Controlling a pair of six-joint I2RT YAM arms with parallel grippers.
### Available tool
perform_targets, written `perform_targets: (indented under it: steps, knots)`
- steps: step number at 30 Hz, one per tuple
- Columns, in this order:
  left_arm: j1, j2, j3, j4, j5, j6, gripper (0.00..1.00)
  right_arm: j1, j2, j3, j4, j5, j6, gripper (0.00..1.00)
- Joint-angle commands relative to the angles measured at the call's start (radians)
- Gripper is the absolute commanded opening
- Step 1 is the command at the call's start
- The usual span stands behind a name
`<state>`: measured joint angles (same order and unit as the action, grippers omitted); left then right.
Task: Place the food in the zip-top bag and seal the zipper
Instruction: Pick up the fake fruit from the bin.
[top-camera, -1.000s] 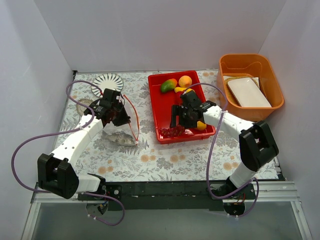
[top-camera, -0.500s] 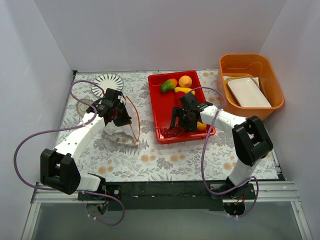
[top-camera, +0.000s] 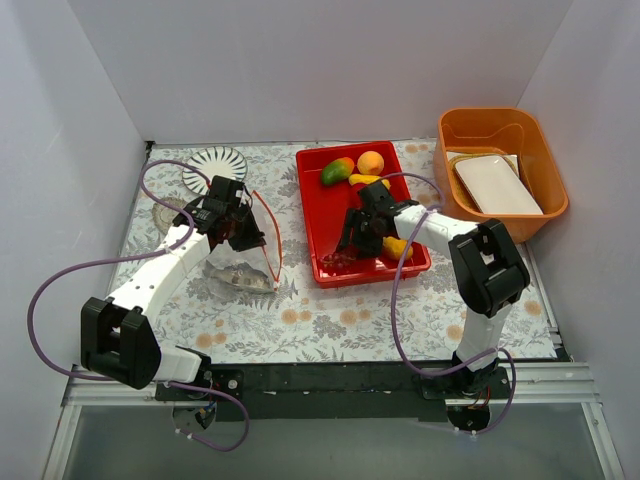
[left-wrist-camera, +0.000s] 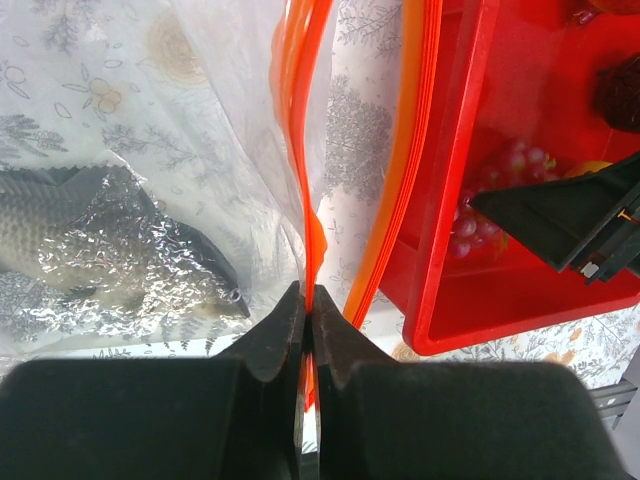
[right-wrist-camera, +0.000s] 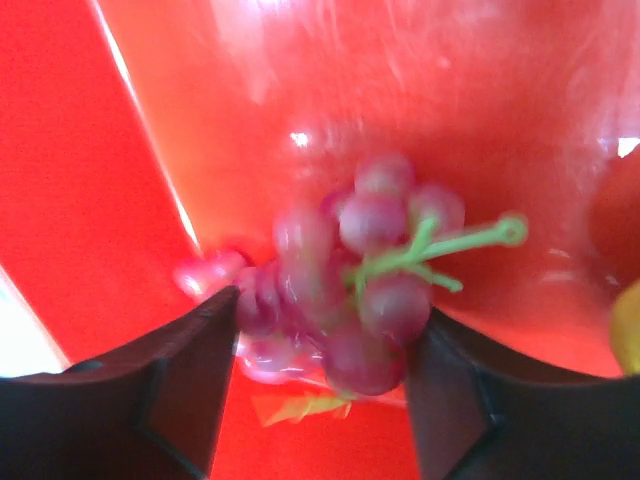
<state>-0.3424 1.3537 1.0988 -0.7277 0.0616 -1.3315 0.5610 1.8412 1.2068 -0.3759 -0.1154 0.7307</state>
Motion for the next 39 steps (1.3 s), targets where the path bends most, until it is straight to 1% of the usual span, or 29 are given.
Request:
perform_targets:
  steps: [1,2,4,6,8,10,11,12,13,14,16,17,18,19,20,21,29,39]
  knots:
    - [-0.003,-0.019,0.006,0.017,0.018,0.006,0.0,-0.013,0.01,0.04,0.057,-0.023,-0.007,0.62]
    - [-0.003,-0.019,0.006,0.017,0.02,0.006,0.0,-0.013,0.007,0.039,0.066,-0.021,-0.014,0.56]
    - [-0.004,-0.021,0.0,0.02,0.023,0.005,0.0,-0.015,-0.005,0.034,0.084,-0.023,-0.034,0.5]
    - [-0.003,-0.024,-0.008,0.025,0.026,0.003,0.0,-0.015,-0.02,0.02,0.114,-0.026,-0.046,0.43]
    - [-0.003,-0.022,-0.008,0.028,0.03,0.005,0.0,-0.015,-0.022,0.02,0.127,-0.033,-0.066,0.38]
    - [-0.003,-0.019,-0.008,0.03,0.035,0.006,0.0,-0.013,-0.014,0.026,0.126,-0.038,-0.074,0.38]
    - [-0.003,-0.018,-0.008,0.031,0.037,0.006,0.0,-0.016,-0.005,0.031,0.126,-0.049,-0.086,0.31]
    - [-0.003,-0.018,-0.008,0.031,0.038,0.008,0.0,-0.016,0.0,0.033,0.13,-0.055,-0.091,0.26]
    - [-0.003,-0.018,-0.008,0.031,0.04,0.009,0.0,-0.016,0.004,0.036,0.131,-0.059,-0.093,0.25]
    - [-0.003,-0.018,-0.008,0.033,0.038,0.008,0.0,-0.016,0.012,0.036,0.135,-0.075,-0.102,0.2]
    - [-0.003,-0.018,-0.008,0.031,0.038,0.009,0.0,-0.015,0.018,0.036,0.146,-0.09,-0.108,0.18]
    - [-0.003,-0.019,-0.01,0.031,0.038,0.012,0.0,-0.016,0.021,0.039,0.147,-0.099,-0.111,0.1]
    - [-0.003,-0.022,-0.01,0.031,0.04,0.012,0.0,-0.016,0.02,0.037,0.153,-0.102,-0.125,0.09]
    - [-0.003,-0.025,-0.011,0.031,0.038,0.011,0.0,-0.016,0.016,0.036,0.161,-0.105,-0.128,0.05]
    - [-0.003,-0.027,-0.014,0.033,0.037,0.008,0.0,-0.016,0.004,0.034,0.163,-0.102,-0.134,0.05]
    - [-0.003,-0.03,-0.016,0.033,0.037,0.009,0.0,-0.015,-0.003,0.033,0.166,-0.102,-0.154,0.01]
    - [-0.003,-0.027,-0.019,0.034,0.032,0.011,0.0,-0.016,-0.121,0.037,0.178,-0.066,-0.221,0.01]
    - [-0.003,-0.016,-0.01,0.039,0.03,0.012,0.0,-0.012,-0.266,0.046,0.206,-0.075,-0.234,0.01]
